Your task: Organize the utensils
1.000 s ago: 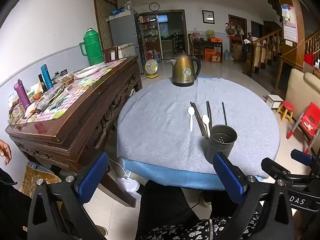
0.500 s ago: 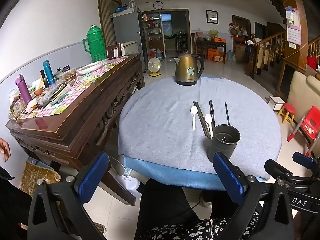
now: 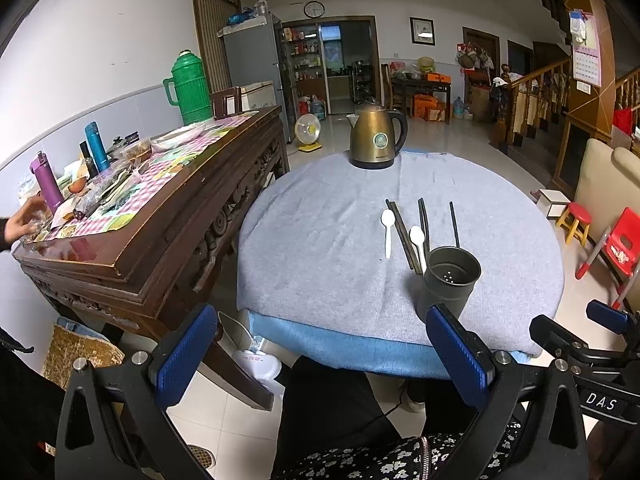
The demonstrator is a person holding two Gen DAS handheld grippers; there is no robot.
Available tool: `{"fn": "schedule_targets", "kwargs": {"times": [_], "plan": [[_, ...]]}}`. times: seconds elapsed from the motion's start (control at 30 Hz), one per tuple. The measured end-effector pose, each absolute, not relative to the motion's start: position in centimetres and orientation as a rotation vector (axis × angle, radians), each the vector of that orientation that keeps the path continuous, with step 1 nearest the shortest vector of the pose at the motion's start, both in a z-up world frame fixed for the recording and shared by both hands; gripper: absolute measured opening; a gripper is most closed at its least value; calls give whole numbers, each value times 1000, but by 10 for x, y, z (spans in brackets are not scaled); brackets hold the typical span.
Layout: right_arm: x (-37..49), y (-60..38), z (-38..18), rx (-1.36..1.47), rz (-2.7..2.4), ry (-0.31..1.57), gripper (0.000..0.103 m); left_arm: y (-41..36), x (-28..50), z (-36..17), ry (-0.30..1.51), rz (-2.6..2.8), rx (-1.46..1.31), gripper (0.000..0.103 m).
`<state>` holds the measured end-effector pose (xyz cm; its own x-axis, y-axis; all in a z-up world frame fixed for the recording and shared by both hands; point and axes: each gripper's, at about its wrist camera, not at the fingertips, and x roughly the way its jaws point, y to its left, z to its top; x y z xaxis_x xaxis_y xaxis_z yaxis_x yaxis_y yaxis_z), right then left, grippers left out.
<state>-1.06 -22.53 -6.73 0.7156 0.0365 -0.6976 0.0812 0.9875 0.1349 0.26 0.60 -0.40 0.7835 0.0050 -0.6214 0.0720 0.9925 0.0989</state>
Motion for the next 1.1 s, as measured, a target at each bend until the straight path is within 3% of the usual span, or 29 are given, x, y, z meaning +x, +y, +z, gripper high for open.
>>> {"fn": "schedule_targets", "kwargs": {"times": [1.1], "plan": [[-11, -226, -67, 164, -23, 782, 103, 8, 3, -7, 678, -34, 121, 103]]}}
